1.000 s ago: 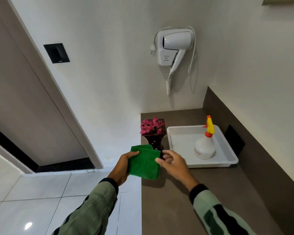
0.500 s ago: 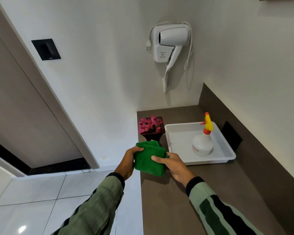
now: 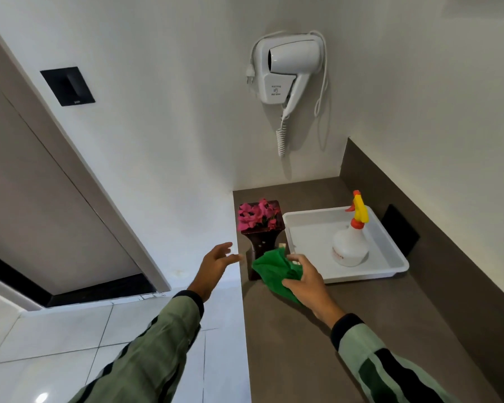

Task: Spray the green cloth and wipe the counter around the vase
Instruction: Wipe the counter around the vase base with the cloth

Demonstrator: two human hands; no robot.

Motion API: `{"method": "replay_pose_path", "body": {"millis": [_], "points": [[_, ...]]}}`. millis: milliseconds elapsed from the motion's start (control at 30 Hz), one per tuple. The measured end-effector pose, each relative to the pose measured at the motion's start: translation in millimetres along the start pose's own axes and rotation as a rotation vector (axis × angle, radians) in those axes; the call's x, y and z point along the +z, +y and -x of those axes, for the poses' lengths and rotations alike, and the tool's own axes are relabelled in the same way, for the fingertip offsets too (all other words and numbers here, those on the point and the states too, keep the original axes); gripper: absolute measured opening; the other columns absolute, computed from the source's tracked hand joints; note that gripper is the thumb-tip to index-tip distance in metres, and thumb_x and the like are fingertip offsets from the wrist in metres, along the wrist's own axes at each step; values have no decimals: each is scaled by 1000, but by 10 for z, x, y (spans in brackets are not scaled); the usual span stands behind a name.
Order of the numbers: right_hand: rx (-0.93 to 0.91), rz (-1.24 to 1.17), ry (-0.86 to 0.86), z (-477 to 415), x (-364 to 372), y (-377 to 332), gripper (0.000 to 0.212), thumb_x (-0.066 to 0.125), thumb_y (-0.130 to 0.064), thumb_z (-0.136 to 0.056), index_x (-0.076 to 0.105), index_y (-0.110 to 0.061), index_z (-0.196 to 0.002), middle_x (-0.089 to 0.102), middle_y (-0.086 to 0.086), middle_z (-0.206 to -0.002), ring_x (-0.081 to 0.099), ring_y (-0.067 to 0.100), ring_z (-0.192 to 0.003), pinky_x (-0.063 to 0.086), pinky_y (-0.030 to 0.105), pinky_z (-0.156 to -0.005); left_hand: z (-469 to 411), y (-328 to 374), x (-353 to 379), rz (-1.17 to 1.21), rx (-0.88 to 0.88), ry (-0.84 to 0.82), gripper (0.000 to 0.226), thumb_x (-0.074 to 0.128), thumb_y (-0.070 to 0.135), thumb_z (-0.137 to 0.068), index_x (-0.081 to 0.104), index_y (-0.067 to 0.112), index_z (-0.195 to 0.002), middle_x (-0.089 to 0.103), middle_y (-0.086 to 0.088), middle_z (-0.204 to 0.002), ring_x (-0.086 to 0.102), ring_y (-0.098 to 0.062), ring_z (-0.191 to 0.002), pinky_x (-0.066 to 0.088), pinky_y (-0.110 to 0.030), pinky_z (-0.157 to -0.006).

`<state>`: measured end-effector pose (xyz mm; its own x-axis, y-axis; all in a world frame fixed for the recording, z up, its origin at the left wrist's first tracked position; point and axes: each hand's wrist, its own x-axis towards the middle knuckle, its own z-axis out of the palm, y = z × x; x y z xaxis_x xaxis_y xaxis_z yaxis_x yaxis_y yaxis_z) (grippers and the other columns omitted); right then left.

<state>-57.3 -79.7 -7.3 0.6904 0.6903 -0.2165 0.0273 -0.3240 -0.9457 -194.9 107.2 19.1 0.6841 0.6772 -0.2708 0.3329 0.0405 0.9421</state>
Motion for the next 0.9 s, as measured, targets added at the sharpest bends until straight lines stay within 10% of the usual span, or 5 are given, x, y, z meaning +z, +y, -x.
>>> {"method": "replay_pose_path", "body": {"millis": [200, 367, 533, 633, 900], "points": [[-77, -155, 171, 92, 61, 165, 39, 67, -10, -89, 60, -15, -127, 70, 5, -117, 66, 18, -107, 55, 33, -94, -327, 231, -92, -191, 86, -186, 99, 84, 31, -79, 24, 29, -158, 27, 5, -164, 24, -17, -151, 29, -48, -120], [-23, -239, 260, 67, 42, 133, 33, 64, -31, -92, 59, -26, -125, 70, -1, -116, 65, 21, -109, 55, 44, -95, -625, 389, 78, -169, 151, -334, 91, 91, 29, -65, 44, 35, -142, 63, 13, -136, 57, -2, -121, 41, -36, -109], [-581, 470, 392, 104, 70, 316, 66, 52, -17, -92, 29, -35, -150, 36, -4, -156, 35, 15, -143, 30, 24, -116, -712, 385, 116, -76, 185, -364, 72, 92, 27, -63, 57, 39, -124, 75, 15, -117, 70, -2, -109, 55, -24, -93], [-861, 904, 368, -14, 181, 408, 88, 66, -5, -82, 18, -19, -155, 17, 8, -164, 19, 28, -150, 20, 46, -122, -682, 394, 75, -51, 160, -377, 67, 89, 24, -67, 54, 45, -121, 75, 21, -114, 70, 1, -107, 58, -16, -81], [-763, 1097, 333, -198, 581, 368, 85, 75, -5, -69, 41, -15, -147, 44, 15, -151, 34, 30, -143, 30, 52, -116, -783, 381, -10, 30, -24, -462, 85, 82, 22, -65, 43, 34, -139, 65, 2, -132, 61, -21, -123, 52, -42, -99]]}}
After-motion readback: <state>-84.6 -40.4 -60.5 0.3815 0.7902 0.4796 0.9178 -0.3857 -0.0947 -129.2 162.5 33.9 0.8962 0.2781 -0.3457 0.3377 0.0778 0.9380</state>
